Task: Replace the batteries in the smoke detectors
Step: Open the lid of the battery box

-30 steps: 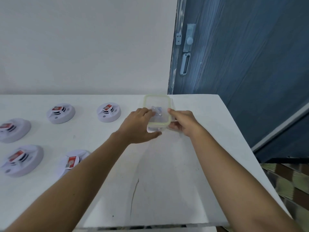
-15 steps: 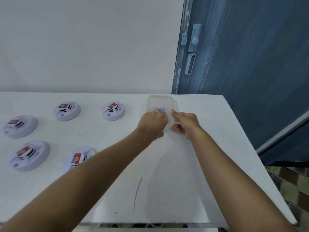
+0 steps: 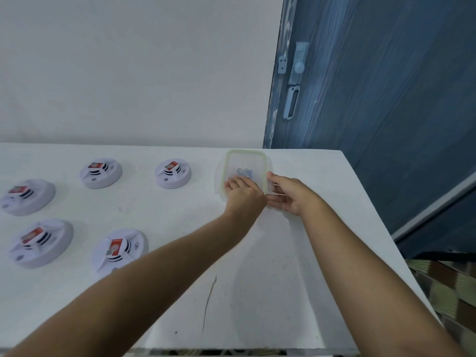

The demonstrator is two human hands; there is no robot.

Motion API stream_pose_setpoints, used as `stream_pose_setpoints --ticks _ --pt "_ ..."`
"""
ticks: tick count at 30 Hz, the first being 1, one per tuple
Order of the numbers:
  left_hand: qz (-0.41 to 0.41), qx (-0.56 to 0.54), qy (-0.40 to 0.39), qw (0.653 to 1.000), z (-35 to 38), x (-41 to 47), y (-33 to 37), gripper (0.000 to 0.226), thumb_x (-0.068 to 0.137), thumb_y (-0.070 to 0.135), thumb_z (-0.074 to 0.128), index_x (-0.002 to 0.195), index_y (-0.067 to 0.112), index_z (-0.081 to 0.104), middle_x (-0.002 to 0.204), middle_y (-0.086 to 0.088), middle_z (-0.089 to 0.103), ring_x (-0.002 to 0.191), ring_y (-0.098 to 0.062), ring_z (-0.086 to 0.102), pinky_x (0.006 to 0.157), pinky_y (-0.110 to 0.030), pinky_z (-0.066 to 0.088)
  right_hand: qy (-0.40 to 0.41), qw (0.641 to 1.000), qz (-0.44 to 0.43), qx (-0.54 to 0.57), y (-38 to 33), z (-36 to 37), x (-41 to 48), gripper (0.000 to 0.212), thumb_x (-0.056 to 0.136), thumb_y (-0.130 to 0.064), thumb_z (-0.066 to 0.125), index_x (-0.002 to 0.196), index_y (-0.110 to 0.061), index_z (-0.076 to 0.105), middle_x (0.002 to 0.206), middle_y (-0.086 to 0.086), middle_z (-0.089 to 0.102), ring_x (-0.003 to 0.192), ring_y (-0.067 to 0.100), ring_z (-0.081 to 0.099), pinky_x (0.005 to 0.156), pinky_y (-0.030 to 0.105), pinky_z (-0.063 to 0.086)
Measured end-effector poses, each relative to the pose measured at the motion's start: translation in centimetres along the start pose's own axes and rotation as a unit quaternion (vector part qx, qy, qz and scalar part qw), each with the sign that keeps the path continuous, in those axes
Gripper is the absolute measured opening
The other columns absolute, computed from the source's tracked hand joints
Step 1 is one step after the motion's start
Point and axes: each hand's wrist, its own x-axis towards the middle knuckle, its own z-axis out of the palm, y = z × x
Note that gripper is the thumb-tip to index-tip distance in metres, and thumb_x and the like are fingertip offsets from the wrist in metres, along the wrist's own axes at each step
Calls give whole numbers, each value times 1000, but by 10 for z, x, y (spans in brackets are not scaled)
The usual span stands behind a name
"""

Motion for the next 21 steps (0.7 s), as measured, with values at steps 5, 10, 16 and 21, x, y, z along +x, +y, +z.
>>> stream_pose_setpoints --ticks 5,10,16,21 --pt "87 32 -12 996 -19 -5 -4 63 93 8 51 137 -26 21 136 -50 32 127 -60 39 105 -58 39 7 1000 0 -2 0 1 1 31 96 -32 66 116 -9 64 98 7 71 79 27 74 79 41 62" --pt "114 21 -32 993 -28 -6 -12 62 88 20 55 137 -13 38 138 -41 39 124 -50 46 100 -47 45 11 1000 -7 -12 -3 4 -3 36 95 -39 66 117 -10 65 111 12 71 84 30 74 83 43 62" --pt "124 -143 -4 982 -40 3 -49 44 91 46 43 112 11 61 111 -12 61 102 -33 57 74 -31 35 27 998 -49 -15 -4 21 1 31 100 -37 53 113 -13 67 109 8 68 95 26 66 83 36 60" --pt "23 -353 50 934 -31 41 -74 32 75 50 41 78 30 66 85 0 69 88 -30 59 73 -31 43 82 990 -98 -67 -2 39 11 51 95 -53 52 121 -9 58 114 9 67 101 27 66 86 38 55"
